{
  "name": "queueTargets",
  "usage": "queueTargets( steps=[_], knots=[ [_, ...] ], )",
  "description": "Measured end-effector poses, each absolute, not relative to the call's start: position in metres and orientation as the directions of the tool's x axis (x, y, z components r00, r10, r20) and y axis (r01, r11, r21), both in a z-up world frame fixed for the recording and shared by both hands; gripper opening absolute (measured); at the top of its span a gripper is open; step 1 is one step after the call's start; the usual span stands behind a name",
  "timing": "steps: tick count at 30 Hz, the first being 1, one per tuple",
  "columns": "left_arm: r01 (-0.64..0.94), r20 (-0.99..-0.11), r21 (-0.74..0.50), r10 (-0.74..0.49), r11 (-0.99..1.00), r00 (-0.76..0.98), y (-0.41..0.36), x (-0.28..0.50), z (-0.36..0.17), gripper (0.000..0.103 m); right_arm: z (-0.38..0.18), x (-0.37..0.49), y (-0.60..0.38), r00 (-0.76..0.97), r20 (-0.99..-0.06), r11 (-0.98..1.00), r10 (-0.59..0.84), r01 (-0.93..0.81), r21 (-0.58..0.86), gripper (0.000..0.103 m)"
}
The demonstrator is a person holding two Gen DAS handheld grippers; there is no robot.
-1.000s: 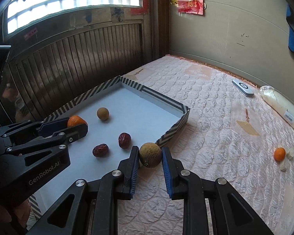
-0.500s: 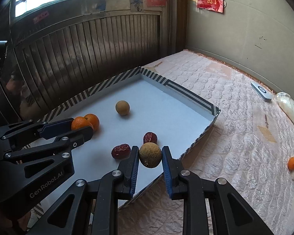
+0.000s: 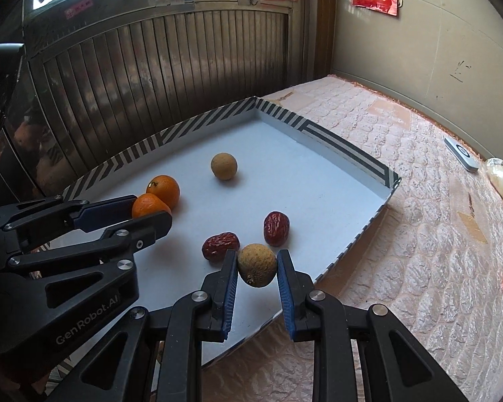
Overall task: Organize fruits
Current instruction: 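Carry the orange and the tan round fruit over the striped-rim tray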
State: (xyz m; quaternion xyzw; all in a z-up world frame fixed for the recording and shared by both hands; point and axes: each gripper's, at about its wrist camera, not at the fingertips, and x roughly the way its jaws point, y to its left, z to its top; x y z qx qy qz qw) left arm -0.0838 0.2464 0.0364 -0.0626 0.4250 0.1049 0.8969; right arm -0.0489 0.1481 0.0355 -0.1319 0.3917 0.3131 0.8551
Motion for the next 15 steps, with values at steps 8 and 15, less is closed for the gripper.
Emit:
queueTargets(
  steps=[8,15],
  knots=[
    [-0.254,-0.784,-0.018,0.144,0.967,0.604,0.251,-0.083,0.031,0.029,0.03,-0.048,0.157,0.481,-0.762,0.752,0.434,-0.659,0.012,0.023],
    [-0.256,-0.784,-0.012,0.149,0.967,0.602,0.251,-0.083,0.031,0.029,0.027,-0.048,0.163,0.488,-0.767,0.744,0.417,-0.668,-0.021,0.023]
  ],
)
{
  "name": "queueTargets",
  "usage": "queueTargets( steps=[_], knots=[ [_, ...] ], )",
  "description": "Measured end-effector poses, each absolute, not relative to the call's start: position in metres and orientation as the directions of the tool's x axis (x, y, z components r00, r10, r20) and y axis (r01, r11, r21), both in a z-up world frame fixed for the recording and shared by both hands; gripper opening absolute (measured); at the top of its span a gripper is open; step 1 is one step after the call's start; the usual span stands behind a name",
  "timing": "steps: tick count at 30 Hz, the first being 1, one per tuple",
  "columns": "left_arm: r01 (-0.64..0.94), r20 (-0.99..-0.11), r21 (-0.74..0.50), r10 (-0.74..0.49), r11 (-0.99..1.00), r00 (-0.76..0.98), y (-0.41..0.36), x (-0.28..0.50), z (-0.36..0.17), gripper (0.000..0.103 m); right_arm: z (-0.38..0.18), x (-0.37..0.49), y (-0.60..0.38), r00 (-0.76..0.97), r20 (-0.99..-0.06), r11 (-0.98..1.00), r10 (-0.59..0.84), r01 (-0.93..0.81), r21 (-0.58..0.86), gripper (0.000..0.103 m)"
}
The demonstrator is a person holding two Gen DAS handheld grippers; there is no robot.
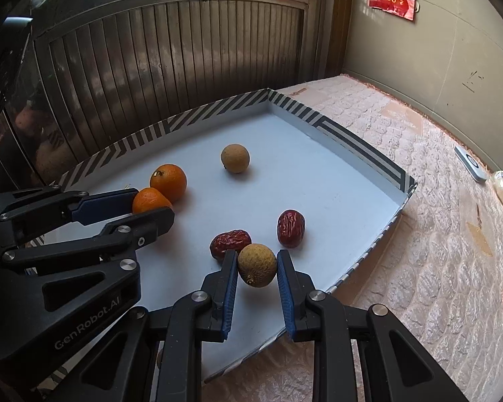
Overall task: Organize fruits
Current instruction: 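Carry the orange and the tan round fruit over the striped-rim tray, then open the left tool to drop the orange while the right tool drops its fruit, then move both open tools back toward the remaining orange and root chunks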
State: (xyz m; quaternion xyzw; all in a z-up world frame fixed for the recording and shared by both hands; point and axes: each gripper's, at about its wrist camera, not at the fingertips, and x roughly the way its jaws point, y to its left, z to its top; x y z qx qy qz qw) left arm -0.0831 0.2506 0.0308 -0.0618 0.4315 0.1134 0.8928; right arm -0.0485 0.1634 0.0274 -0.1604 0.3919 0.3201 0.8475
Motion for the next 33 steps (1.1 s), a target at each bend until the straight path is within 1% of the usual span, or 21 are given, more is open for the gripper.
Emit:
queueTargets(
  steps=[5,15,18,19,20,21,22,23,26,30,33],
  knots=[
    [-0.255,-0.785,-0.012,0.149,0.967,0.601,0.251,-0.083,0.03,0.029,0.027,-0.051,0.166,0.5,-0.767,0.739,0.402,-0.672,-0.05,0.023],
    [-0.255,-0.786,-0.033,0.133,0.966,0.604,0.251,-0.084,0.03,0.031,0.03,-0.053,0.161,0.494,-0.765,0.733,0.414,-0.679,-0.041,0.024],
    [-0.255,-0.785,-0.019,0.143,0.967,0.602,0.25,-0.084,0.031,0.031,0.033,-0.054,0.157,0.502,-0.759,0.736,0.414,-0.675,-0.045,0.024],
    [-0.256,-0.784,-0.018,0.145,0.967,0.603,0.25,-0.085,0.032,0.033,0.034,-0.054,0.155,0.505,-0.756,0.737,0.417,-0.674,-0.043,0.025],
    [-0.256,-0.783,-0.021,0.143,0.966,0.605,0.25,-0.085,0.032,0.041,0.036,-0.055,0.152,0.507,-0.751,0.739,0.423,-0.673,-0.038,0.025],
    [-0.255,-0.779,-0.031,0.137,0.966,0.612,0.25,-0.086,0.034,0.047,0.036,-0.056,0.15,0.509,-0.749,0.741,0.425,-0.671,-0.035,0.025],
    [-0.26,-0.773,-0.033,0.14,0.965,0.619,0.25,-0.087,0.036,0.059,0.037,-0.056,0.147,0.512,-0.746,0.744,0.426,-0.668,-0.034,0.026],
    [-0.264,-0.766,-0.034,0.145,0.964,0.626,0.249,-0.088,0.038,0.063,0.039,-0.057,0.144,0.517,-0.742,0.746,0.428,-0.665,-0.033,0.026],
    [-0.266,-0.755,-0.024,0.157,0.964,0.637,0.246,-0.09,0.044,0.063,0.044,-0.057,0.134,0.527,-0.728,0.759,0.438,-0.651,-0.015,0.026],
    [-0.266,-0.745,-0.025,0.159,0.964,0.648,0.242,-0.088,0.049,0.063,0.05,-0.056,0.121,0.547,-0.715,0.778,0.436,-0.629,-0.006,0.032],
    [-0.253,-0.735,-0.027,0.152,0.967,0.66,0.233,-0.086,0.054,0.063,0.054,-0.055,0.107,0.563,-0.705,0.795,0.43,-0.607,0.0,0.034]
  ],
)
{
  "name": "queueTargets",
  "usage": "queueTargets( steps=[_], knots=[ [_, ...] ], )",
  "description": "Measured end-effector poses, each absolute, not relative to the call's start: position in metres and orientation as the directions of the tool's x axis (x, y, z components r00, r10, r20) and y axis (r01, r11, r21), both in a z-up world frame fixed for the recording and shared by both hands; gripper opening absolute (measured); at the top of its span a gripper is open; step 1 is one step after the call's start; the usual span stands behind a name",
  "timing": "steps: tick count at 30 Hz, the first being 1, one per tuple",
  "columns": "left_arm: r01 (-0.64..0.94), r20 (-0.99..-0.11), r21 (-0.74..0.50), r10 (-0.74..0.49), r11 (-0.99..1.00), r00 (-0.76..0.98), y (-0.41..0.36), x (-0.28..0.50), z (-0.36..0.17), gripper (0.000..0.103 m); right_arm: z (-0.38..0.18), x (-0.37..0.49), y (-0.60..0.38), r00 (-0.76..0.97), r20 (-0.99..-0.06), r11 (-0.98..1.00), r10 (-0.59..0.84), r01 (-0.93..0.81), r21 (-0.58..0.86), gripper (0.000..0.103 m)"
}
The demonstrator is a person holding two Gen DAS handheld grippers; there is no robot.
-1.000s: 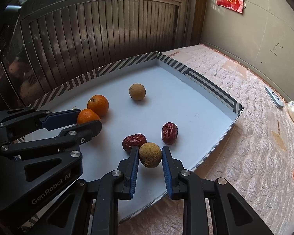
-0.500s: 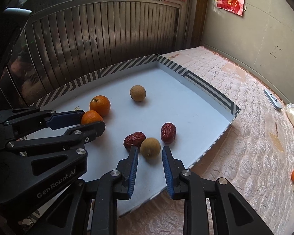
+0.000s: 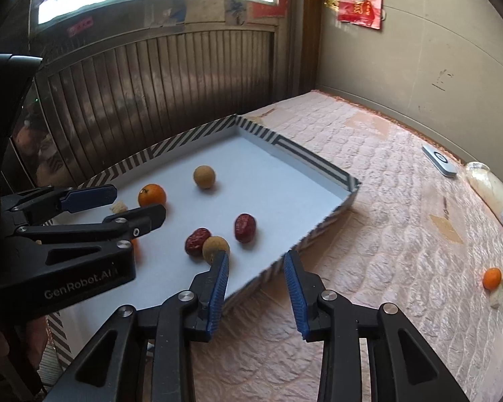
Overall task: Organize fruits
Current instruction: 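Move both open tools back toward the remaining orange and root chunks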
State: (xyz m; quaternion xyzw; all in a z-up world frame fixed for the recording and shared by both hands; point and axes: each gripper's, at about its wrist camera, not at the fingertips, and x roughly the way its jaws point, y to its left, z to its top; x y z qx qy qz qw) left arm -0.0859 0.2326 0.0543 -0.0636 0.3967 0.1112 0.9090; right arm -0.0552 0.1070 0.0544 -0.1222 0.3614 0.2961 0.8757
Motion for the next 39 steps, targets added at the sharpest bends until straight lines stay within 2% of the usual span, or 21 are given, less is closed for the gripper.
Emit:
queueTargets(
  steps=[20,39],
  knots=[
    [-0.043,-0.719,0.011,0.037,0.999,0.694,0.11,-0.051,0.066,0.063,0.056,-0.046,-0.019,0.635,-0.712,0.914,0.3,-0.405,0.024,0.037],
    [0.135,-0.765,0.018,-0.074,0.991,0.639,-0.007,-0.006,0.057,0.063,0.055,-0.022,-0.151,0.651,-0.74,0.973,0.167,-0.23,0.017,0.038]
  ],
)
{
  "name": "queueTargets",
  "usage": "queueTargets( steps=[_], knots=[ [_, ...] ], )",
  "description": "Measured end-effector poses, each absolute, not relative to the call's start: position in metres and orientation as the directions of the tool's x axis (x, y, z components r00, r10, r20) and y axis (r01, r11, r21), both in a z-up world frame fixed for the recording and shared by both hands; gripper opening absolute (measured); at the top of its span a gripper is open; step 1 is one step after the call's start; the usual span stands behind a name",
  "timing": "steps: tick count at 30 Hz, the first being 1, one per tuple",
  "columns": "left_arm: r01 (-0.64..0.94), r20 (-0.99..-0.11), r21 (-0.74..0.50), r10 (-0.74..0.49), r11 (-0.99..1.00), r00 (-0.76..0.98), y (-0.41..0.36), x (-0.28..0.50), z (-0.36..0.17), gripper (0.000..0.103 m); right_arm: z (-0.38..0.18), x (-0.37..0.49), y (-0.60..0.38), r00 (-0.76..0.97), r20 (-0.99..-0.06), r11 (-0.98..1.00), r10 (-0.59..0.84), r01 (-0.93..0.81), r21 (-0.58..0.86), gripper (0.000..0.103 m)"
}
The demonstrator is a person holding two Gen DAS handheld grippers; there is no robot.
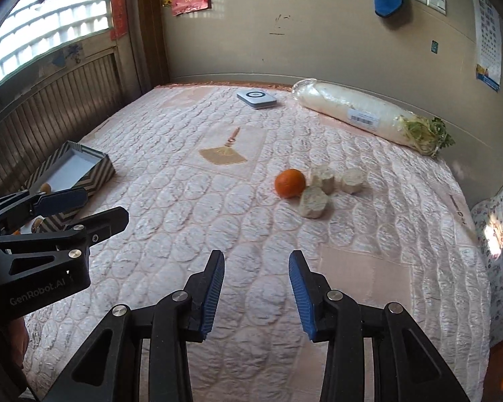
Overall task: Organize fruits
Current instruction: 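Move both open tools back toward the remaining orange and root chunks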
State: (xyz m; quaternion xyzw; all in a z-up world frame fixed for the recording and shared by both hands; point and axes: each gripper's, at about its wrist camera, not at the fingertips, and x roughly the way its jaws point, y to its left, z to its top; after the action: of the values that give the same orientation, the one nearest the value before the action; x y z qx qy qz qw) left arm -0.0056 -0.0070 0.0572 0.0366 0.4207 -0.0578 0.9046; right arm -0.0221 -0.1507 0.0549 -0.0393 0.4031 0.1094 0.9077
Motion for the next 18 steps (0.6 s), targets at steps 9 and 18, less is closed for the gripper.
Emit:
queueTargets(
  steps=[9,18],
  knots=[
    [0.196,-0.789,-0.05,-0.159,0.979,0.594,-0.05,0.037,0.053,0.063,0.053,0.005,-0.192,0.623,-0.775,0.98,0.107,-0.197,-0.024,0.039],
    [0.308,-0.811,-0.089,-0.249,0.947,0.529,-0.089,0.081,0.037,0.063,0.043,0.021,-0.206,0.602,-0.792,0.977,0.105,-0.212,-0.032,0.039]
  ],
)
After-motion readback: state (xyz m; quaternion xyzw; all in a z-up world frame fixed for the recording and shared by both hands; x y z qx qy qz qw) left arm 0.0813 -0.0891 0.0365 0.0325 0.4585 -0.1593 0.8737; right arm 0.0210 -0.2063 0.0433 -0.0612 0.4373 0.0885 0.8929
